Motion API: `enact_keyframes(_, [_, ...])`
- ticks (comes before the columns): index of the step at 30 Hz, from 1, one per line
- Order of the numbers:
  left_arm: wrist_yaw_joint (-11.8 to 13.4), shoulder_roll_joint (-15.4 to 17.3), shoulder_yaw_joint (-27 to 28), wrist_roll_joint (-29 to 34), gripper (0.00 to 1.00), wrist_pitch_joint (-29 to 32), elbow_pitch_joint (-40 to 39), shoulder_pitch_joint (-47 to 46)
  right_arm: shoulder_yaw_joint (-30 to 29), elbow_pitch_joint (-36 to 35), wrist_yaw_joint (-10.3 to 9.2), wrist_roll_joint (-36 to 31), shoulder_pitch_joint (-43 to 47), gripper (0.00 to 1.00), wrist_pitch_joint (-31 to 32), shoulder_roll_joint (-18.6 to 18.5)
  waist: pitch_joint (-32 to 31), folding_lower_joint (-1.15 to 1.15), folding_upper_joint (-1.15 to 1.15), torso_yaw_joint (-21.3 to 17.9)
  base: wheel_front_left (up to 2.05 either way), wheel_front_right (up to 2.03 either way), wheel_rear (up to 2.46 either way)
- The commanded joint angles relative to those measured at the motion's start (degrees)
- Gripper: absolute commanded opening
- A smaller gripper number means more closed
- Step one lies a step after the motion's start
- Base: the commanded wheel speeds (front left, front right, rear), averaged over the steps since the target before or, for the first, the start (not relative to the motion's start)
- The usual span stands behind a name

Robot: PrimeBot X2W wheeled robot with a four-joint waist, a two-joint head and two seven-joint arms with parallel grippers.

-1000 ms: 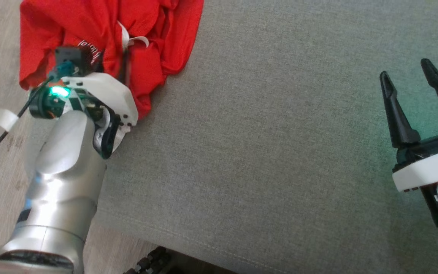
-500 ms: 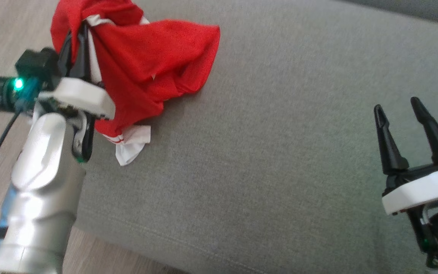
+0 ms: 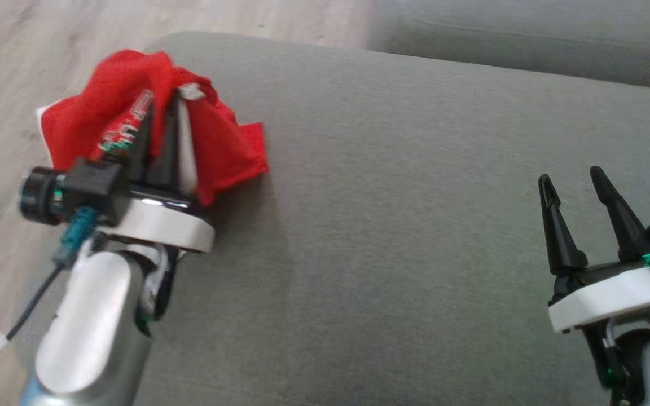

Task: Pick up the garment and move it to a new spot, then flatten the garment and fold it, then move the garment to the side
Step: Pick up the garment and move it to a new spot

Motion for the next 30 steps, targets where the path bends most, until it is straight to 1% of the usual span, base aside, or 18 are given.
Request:
enact_keyframes(1, [-0.3,0.7,0.4,0.3,0.0,1.1,-4.0,-2.2,1.4,-2.0,-0.04,-0.5,-1.6,1.0,-0.7,0.1,0.1,0.01,0.0,-4.9,0.0,0.0,0.0])
enact_keyframes(4, [-1.5,-1.2,-3.1,0.3,0.0,2.5,-5.3,-2.4,1.7,-2.0,-0.04,-0.4,-2.3,1.0,-1.0,0.2,1.3,0.01,0.0,-9.5,0.0,0.0,0.0])
enact_keyframes(7, [-3.1,-3.6,-6.9,0.7,0.0,3.3,-4.3,-4.2,2.2,-1.9,-0.04,-0.2,-3.3,1.0,-1.6,0.3,3.0,0.01,0.0,-14.8,0.0,0.0,0.0])
enact_keyframes(8, [-3.1,-3.6,-6.9,0.7,0.0,3.3,-4.3,-4.2,2.2,-1.9,-0.04,-0.2,-3.3,1.0,-1.6,0.3,3.0,0.01,0.0,-14.8,0.0,0.0,0.0])
enact_keyframes(13, [-5.9,-8.4,-13.3,1.5,0.0,3.2,-0.7,-8.9,2.1,-1.1,-0.04,0.3,-4.5,1.0,-2.8,0.6,6.5,0.01,0.0,-22.8,0.0,0.0,0.0])
enact_keyframes(17, [-7.9,-10.7,-19.4,1.3,0.0,2.4,2.3,-13.4,1.0,-0.2,-0.04,0.9,-5.1,1.0,-4.2,0.9,9.5,0.01,0.0,-27.1,0.0,0.0,0.0])
enact_keyframes(19, [-8.6,-11.2,-22.8,0.3,0.0,2.8,4.5,-14.5,0.8,0.4,-0.04,1.1,-5.2,1.0,-4.8,1.2,10.5,0.01,0.0,-28.5,0.0,0.0,0.0])
enact_keyframes(20, [-8.9,-11.3,-24.4,-0.4,0.0,3.4,5.7,-14.7,0.7,0.7,-0.04,1.1,-5.3,1.0,-5.1,1.3,10.9,0.01,0.0,-29.0,0.0,0.0,0.0])
enact_keyframes(21, [-9.4,-11.4,-27.1,-1.9,0.0,4.6,8.3,-14.7,0.8,1.2,-0.04,1.3,-5.6,1.0,-5.7,1.4,11.5,0.01,0.0,-29.8,0.0,0.0,0.0])
enact_keyframes(22, [-9.5,-11.5,-28.2,-2.7,0.0,5.3,9.5,-14.6,0.9,1.4,-0.04,1.4,-5.7,1.0,-6.0,1.5,11.8,0.01,0.0,-30.0,0.0,0.0,0.0])
enact_keyframes(26, [-9.9,-11.5,-31.8,-5.2,0.0,7.0,13.7,-14.1,0.6,2.1,-0.04,1.5,-6.0,1.0,-6.7,1.7,12.6,0.01,0.0,-29.6,0.0,0.0,0.0])
enact_keyframes(29, [-10.2,-11.5,-34.2,-6.2,0.0,6.7,15.7,-14.1,0.5,2.7,-0.04,1.4,-6.2,1.0,-6.8,1.8,12.6,0.01,0.0,-28.5,0.0,0.0,0.0])
enact_keyframes(30, [-10.3,-11.5,-34.8,-6.3,0.0,5.5,15.7,-14.2,0.4,2.9,-0.04,1.3,-6.3,1.0,-6.8,1.8,12.4,0.01,0.0,-28.0,0.0,0.0,0.0])
